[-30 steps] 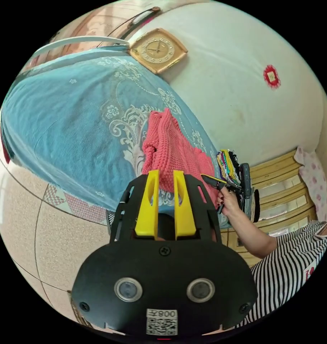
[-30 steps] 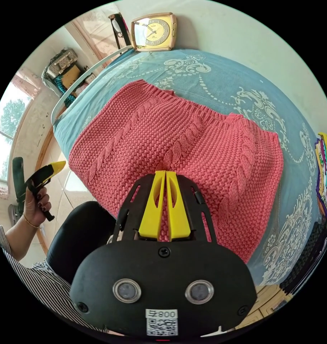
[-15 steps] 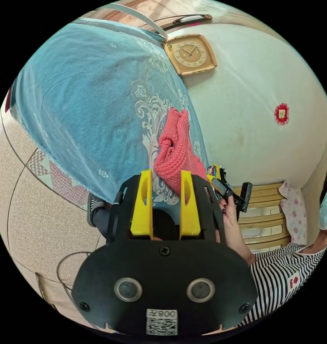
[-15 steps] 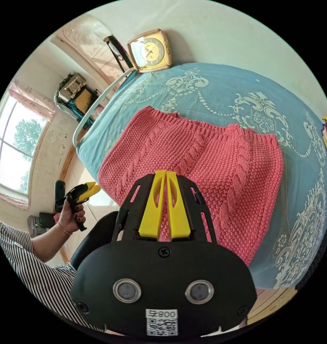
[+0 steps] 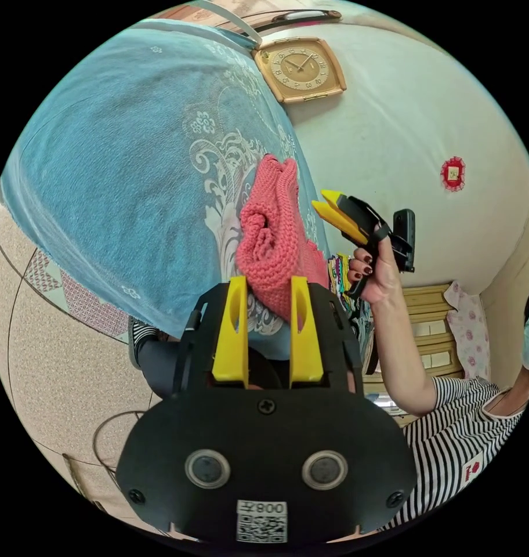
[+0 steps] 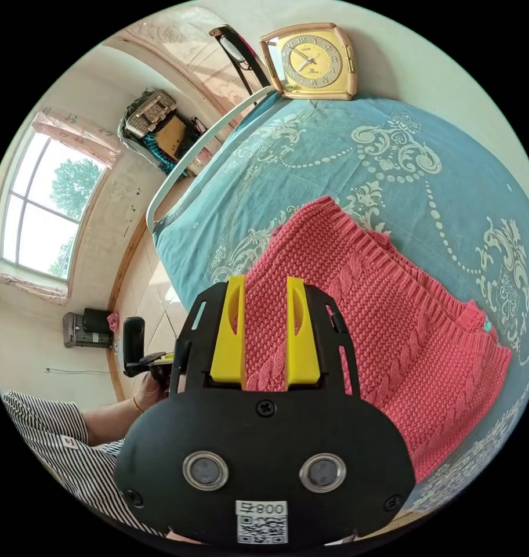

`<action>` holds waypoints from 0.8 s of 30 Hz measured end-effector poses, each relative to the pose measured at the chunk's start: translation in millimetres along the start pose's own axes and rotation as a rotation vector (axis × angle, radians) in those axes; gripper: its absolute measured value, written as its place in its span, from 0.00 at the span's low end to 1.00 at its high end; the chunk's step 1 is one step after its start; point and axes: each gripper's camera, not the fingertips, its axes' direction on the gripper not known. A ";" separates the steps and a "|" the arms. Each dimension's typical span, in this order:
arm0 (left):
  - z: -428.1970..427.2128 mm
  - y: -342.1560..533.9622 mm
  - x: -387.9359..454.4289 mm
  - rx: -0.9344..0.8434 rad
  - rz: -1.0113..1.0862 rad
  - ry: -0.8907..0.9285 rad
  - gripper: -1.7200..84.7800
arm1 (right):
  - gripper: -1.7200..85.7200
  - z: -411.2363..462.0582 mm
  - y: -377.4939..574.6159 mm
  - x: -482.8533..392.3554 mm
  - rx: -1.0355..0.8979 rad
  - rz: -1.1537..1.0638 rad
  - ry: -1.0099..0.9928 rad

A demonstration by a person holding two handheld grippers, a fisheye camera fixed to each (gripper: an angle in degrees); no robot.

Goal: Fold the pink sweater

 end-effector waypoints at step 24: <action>93.3 45.7 17.0 -0.076 0.169 -0.079 0.13 | 0.10 98.3 -103.9 -119.3 -0.289 -0.098 0.517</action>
